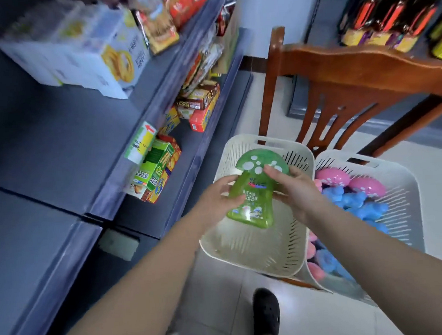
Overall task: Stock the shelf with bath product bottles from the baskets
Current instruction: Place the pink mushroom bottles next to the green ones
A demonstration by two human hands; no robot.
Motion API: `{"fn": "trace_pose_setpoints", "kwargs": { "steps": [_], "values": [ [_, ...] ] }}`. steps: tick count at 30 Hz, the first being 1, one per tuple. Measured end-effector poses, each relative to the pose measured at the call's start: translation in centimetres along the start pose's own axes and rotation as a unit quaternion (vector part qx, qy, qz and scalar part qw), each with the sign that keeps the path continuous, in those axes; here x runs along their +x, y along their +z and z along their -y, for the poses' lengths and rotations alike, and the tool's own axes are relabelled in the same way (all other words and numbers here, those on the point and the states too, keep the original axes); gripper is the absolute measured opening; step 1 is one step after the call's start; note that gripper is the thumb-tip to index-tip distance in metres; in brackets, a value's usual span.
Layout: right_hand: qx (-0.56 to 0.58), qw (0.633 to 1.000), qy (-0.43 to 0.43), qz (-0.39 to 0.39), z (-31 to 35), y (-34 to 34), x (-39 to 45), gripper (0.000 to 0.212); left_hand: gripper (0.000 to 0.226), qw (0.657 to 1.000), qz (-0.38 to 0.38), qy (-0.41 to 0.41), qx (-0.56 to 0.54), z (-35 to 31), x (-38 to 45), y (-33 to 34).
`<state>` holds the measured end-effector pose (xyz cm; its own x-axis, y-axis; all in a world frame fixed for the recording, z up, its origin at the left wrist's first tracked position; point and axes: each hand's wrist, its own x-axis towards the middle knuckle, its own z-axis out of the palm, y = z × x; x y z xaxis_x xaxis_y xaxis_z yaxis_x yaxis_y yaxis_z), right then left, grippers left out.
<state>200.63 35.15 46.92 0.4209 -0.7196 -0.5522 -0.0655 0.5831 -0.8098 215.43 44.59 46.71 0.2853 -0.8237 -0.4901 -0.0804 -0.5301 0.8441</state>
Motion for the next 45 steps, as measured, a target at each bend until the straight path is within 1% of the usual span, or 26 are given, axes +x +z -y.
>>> {"fn": "trace_pose_setpoints", "kwargs": {
  "steps": [2, 5, 7, 9, 11, 13, 16, 21, 25, 29, 32, 34, 38, 41, 45],
  "values": [
    [-0.009, 0.999, -0.031, 0.017, 3.1, 1.5, -2.1, 0.057, 0.040, 0.999, -0.016, 0.036, -0.019, -2.9, -2.5, -1.2],
    [-0.004, 0.997, -0.072, 0.038, 7.7, 4.3, -5.9, 0.038, 0.038, 0.994, -0.049, 0.095, -0.031, -7.3, -6.9, -3.4],
    [-0.008, 0.993, -0.102, 0.058, 10.8, 6.3, -8.7, 0.036, 0.038, 0.987, -0.077, 0.132, -0.038, -9.9, -9.8, -5.0],
    [-0.008, 0.987, -0.134, 0.091, 13.4, 8.1, -11.5, 0.038, 0.040, 0.982, -0.099, 0.152, -0.047, -12.2, -12.6, -6.7],
    [-0.001, 0.978, -0.163, 0.127, 15.7, 9.9, -14.3, 0.035, 0.037, 0.976, -0.112, 0.180, -0.047, -14.5, -15.5, -8.4],
    [-0.001, 0.968, -0.189, 0.166, 17.8, 11.4, -16.9, 0.028, 0.037, 0.968, -0.119, 0.217, -0.040, -16.7, -18.5, -9.8],
    [0.002, 0.946, -0.228, 0.231, 20.2, 13.5, -20.2, 0.018, 0.038, 0.954, -0.162, 0.252, -0.014, -19.3, -22.6, -11.8],
    [0.008, 0.915, -0.262, 0.306, 23.0, 17.0, -24.1, 0.033, 0.040, 0.929, -0.219, 0.297, -0.006, -21.2, -28.3, -14.6],
    [0.007, 0.887, -0.287, 0.361, 24.4, 20.2, -26.6, 0.038, 0.043, 0.906, -0.281, 0.317, -0.019, -22.1, -32.1, -16.3],
    [0.013, 0.859, -0.300, 0.414, 25.2, 23.5, -28.8, 0.034, 0.048, 0.887, -0.323, 0.325, -0.052, -22.1, -36.0, -18.4],
    [0.018, 0.834, -0.306, 0.458, 25.4, 26.5, -30.6, 0.031, 0.052, 0.872, -0.357, 0.331, -0.048, -21.9, -39.4, -19.8],
    [0.019, 0.817, -0.304, 0.490, 25.2, 28.7, -31.8, 0.032, 0.050, 0.859, -0.397, 0.322, -0.022, -21.5, -42.0, -20.7],
    [0.009, 0.780, -0.296, 0.552, 24.0, 33.9, -34.9, 0.034, 0.046, 0.829, -0.469, 0.304, -0.002, -20.1, -47.5, -22.8],
    [0.009, 0.760, -0.292, 0.580, 22.7, 37.3, -37.0, 0.034, 0.044, 0.811, -0.512, 0.283, 0.014, -19.0, -51.0, -23.9],
    [-0.010, 0.726, -0.275, 0.630, 20.4, 41.5, -40.2, 0.033, 0.036, 0.790, -0.552, 0.267, 0.004, -16.6, -55.8, -25.1]
  ]
}}
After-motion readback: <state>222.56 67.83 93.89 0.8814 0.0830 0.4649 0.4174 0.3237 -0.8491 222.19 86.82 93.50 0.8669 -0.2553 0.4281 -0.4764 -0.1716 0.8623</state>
